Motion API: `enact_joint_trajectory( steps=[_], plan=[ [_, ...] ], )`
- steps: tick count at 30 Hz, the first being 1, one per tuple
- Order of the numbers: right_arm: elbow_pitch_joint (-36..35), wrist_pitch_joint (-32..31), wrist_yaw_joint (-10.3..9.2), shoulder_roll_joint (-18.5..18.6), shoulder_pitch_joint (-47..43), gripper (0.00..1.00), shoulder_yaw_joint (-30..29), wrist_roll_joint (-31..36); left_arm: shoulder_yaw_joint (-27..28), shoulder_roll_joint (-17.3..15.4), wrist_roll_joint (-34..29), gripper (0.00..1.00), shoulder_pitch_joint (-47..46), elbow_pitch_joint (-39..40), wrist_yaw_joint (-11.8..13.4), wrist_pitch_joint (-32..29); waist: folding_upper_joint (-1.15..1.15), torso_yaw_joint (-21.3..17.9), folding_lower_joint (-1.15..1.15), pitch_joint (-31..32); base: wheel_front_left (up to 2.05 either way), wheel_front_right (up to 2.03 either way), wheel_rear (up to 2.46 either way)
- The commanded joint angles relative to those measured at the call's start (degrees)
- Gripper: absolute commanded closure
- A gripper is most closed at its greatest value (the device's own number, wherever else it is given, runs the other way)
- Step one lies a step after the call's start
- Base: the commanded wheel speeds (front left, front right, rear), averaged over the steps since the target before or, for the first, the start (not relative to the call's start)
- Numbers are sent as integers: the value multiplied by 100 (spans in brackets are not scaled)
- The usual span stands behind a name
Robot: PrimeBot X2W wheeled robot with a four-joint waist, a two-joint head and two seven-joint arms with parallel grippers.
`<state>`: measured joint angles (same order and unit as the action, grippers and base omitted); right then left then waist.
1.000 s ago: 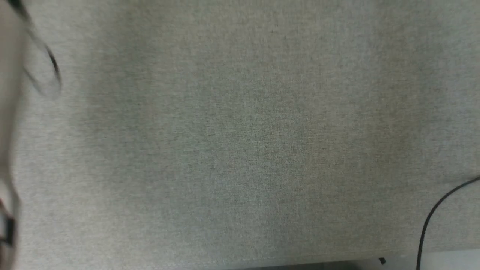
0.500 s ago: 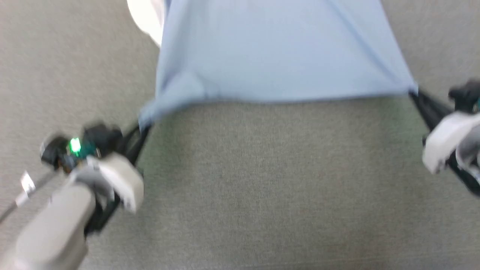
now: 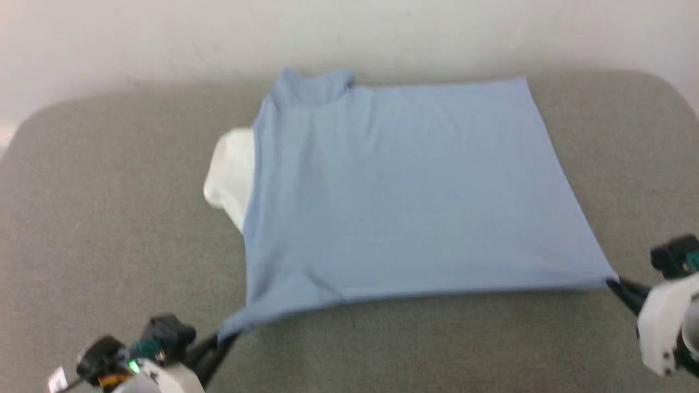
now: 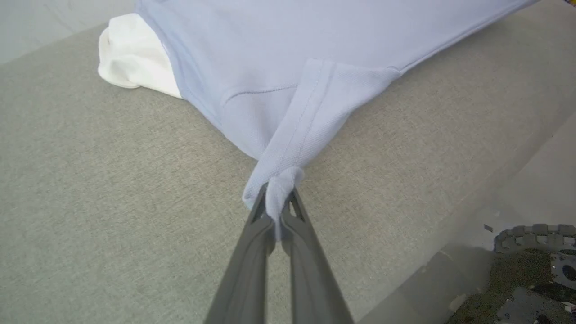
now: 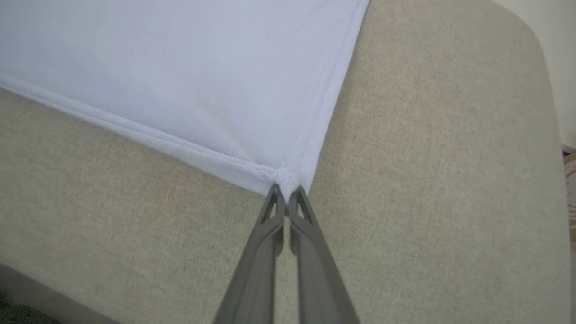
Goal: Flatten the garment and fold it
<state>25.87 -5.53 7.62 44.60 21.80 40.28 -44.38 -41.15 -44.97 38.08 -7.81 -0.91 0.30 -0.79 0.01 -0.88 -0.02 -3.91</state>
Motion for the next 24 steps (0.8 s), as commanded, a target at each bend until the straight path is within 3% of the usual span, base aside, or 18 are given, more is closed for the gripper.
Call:
enact_joint_trajectory(
  steps=[1,7,12,16,24],
  plan=[
    [-44,-90,-13,108,-208,100,-55,-66,-44,-86,50,100,181,141,94,-63,-1,65,2,411,0,0,0],
    [-381,-622,-13,303,-1116,100,-369,-359,-278,-190,172,100,823,977,372,-322,-1,82,2,595,0,0,0],
    [-654,-611,-13,257,-1539,100,-855,-259,-365,-42,132,100,996,1313,530,-225,-1,46,2,500,0,0,0],
    [-891,-472,-13,129,-1589,100,-1276,-56,-206,130,-73,100,764,1380,677,107,-1,29,2,300,0,0,0],
    [-1336,-205,-13,-105,-1228,100,-2054,367,159,384,-556,100,-121,1437,714,732,-1,4,2,-377,0,0,0]
  ],
)
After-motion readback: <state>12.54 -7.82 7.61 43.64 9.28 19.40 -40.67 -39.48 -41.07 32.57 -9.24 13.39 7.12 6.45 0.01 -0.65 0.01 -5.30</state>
